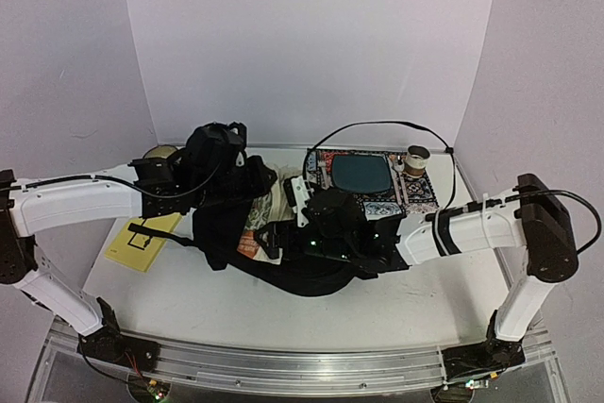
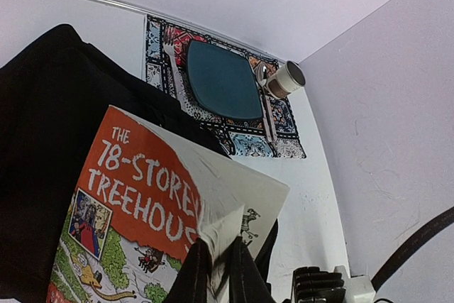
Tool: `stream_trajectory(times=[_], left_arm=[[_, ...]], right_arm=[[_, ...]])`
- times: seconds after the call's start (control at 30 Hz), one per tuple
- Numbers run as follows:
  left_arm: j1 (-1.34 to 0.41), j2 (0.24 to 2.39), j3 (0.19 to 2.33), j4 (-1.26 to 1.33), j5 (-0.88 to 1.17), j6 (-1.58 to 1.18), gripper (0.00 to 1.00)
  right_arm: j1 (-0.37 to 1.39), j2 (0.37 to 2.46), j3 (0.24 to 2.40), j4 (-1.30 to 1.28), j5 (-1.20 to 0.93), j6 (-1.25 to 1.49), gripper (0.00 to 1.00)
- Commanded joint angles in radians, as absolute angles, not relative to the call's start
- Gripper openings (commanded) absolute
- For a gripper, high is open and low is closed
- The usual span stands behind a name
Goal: Pack the student bag
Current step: Pass from the left arm to the right
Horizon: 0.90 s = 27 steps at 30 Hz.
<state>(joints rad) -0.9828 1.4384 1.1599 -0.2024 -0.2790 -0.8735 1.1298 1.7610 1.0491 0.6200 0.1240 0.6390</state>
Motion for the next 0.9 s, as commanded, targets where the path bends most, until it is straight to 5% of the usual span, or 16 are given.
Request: stream_trajectory(times=[0.0,0.47,0.6,0.87], left_arm=[[-0.994,1.464,1.213,-0.060,-0.296,-0.897,0.05],[-0.980,1.419,1.210,-0.072,-0.240,-0.784,0.76],[-0.915,1.363,1.158,-0.086,-0.174,-0.772,0.86],[-0.809,1.287,1.080,-0.094,0.010,-0.697,0.92]], right_arm=[[1.132,1.767,1.086,0.606,0.195,0.715,0.74],[1.105,1.727,1.050,0.599,0.133,0.791,0.02],[1.075,1.674,1.018,0.606,0.070,0.789,0.00],[0.977,1.542,0.964,0.621,-0.143,0.741,0.00]])
